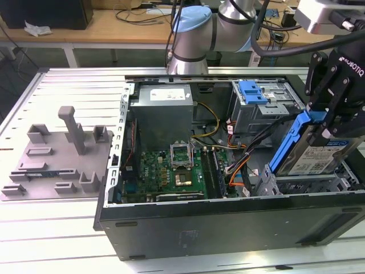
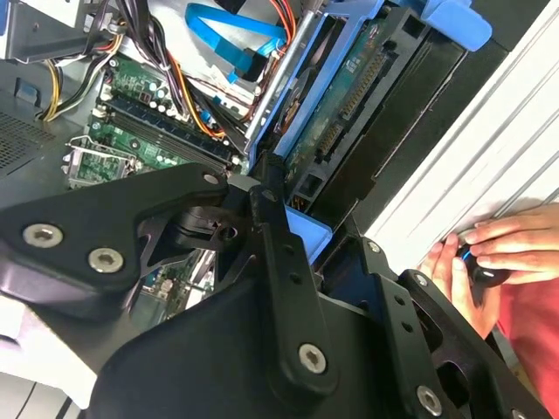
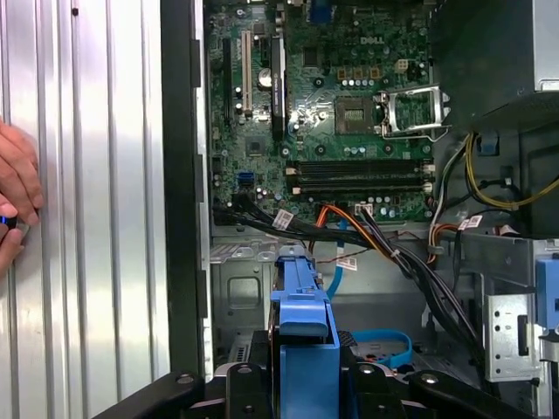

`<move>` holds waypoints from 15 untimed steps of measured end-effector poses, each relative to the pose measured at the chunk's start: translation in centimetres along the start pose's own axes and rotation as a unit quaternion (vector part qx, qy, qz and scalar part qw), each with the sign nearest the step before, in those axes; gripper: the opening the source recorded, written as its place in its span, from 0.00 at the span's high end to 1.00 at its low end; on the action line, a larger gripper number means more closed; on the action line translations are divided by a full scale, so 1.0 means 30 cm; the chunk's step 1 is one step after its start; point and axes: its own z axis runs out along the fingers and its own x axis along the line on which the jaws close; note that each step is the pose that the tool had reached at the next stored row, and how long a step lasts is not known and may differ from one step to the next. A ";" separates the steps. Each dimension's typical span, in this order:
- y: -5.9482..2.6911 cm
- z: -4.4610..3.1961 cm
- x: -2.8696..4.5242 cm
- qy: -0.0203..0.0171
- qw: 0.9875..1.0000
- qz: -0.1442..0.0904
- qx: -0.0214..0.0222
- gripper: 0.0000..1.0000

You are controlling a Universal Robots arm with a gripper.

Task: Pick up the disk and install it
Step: 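Insert the disk into the insertion slot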

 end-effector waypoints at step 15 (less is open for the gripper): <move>-0.001 0.041 0.000 0.000 1.000 0.000 0.000 0.64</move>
